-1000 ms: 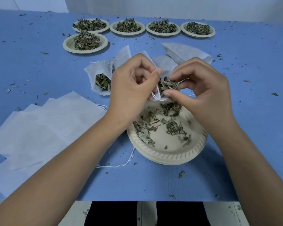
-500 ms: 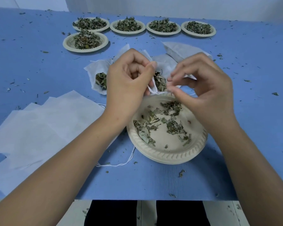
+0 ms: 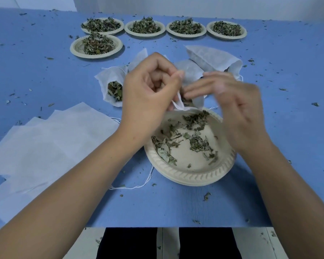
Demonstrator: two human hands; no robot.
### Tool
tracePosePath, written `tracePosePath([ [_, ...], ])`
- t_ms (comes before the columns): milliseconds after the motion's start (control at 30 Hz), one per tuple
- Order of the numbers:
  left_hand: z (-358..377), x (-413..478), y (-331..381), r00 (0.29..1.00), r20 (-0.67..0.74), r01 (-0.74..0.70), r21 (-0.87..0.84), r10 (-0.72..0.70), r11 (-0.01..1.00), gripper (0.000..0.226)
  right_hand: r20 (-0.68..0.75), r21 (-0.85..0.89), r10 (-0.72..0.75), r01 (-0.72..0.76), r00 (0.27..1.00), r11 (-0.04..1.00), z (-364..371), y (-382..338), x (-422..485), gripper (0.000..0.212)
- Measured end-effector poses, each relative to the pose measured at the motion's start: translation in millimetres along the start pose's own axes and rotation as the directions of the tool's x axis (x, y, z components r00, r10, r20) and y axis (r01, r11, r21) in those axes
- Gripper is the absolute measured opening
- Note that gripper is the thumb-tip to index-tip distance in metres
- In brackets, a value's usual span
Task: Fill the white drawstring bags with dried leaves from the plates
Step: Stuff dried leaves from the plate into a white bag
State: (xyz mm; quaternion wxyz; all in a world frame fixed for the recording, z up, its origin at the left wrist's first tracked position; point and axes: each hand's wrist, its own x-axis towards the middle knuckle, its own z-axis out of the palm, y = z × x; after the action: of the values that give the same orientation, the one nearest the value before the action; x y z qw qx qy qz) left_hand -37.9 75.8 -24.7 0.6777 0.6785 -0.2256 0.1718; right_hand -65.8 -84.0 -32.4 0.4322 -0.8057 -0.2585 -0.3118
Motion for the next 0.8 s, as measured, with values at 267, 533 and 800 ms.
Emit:
tracePosePath([
  [267,-2.8,4.2,-1.9,0.992,-0.118,0.037,-0.008,-0.037,0.999,0.02,0.131,-0.37,0.385,-0.316,0.914,0.874,-6.3,17.2,-1.4,0.056],
  [533,-3.2,5.3,-1.8,0.991,-0.128,0.04,-0.034,-0.044,0.999,0.021,0.479,0.078,0.424,-0.518,0.769,0.852,-13.2,6.0,3.8,0.032],
  [800,-6.6,7.8,-1.8,0.982,-0.161,0.086,-0.094,-0.101,0.992,0.021,0.771,-0.159,0.345,-0.362,0.535,0.918,-13.9,4.6,3.4,0.052],
])
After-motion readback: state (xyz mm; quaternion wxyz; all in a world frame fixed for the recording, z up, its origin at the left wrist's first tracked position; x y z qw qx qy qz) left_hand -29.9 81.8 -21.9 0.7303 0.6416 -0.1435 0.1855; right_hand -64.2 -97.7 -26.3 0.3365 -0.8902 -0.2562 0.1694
